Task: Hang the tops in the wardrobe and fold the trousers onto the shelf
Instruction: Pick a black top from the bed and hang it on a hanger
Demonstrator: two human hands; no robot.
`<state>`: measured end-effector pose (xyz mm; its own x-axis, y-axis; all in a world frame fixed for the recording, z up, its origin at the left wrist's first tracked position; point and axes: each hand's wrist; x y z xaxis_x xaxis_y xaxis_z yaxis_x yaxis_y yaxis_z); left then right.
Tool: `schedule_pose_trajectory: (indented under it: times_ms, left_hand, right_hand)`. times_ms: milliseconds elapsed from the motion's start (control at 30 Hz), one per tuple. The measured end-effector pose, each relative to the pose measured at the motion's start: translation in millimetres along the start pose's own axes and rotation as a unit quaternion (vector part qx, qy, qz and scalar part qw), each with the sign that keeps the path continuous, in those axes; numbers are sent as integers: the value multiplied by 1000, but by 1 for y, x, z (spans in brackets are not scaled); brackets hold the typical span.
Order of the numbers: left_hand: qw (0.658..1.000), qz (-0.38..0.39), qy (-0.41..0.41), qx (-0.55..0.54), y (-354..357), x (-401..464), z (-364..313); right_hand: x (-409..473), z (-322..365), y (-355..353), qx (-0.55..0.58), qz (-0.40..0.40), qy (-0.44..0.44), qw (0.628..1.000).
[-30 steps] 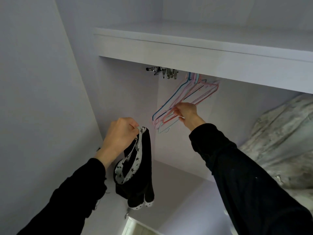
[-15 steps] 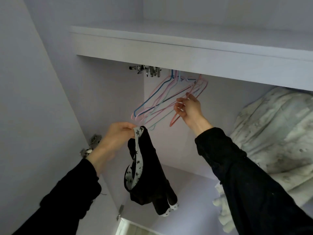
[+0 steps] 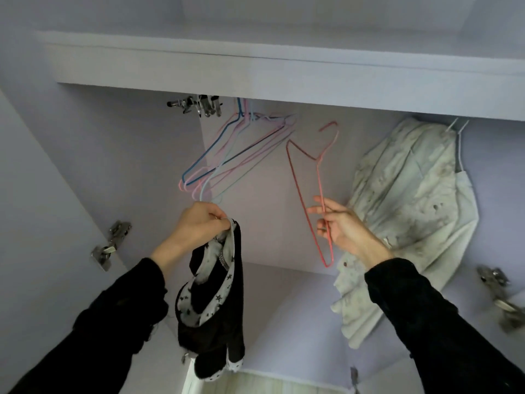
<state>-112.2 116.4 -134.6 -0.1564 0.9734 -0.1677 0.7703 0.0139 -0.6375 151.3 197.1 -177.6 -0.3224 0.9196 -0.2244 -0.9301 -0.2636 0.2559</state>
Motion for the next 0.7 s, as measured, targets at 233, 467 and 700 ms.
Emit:
schedule_pose_trajectory:
  times_ms: [233, 467, 700]
  left_hand:
    - [997, 48, 45, 41, 18, -6, -7]
    - [996, 85, 27, 24, 36, -4, -17]
    - [996, 76, -11, -46, 47, -1, -25]
  right_hand:
    - [-57, -56, -53, 100, 51, 35, 993]
    - [-55, -68, -70, 2, -83, 118, 990]
    - [-64, -68, -73, -62, -117, 12, 991]
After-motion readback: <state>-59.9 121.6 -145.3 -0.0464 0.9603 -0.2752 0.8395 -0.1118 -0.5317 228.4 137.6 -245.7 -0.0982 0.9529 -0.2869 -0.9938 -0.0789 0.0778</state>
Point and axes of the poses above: each hand's wrist, its own x-axis towards the middle knuckle, its own y-axis out of the palm, z = x × y, and after that the axes turned 7 degrees about z, right-handed
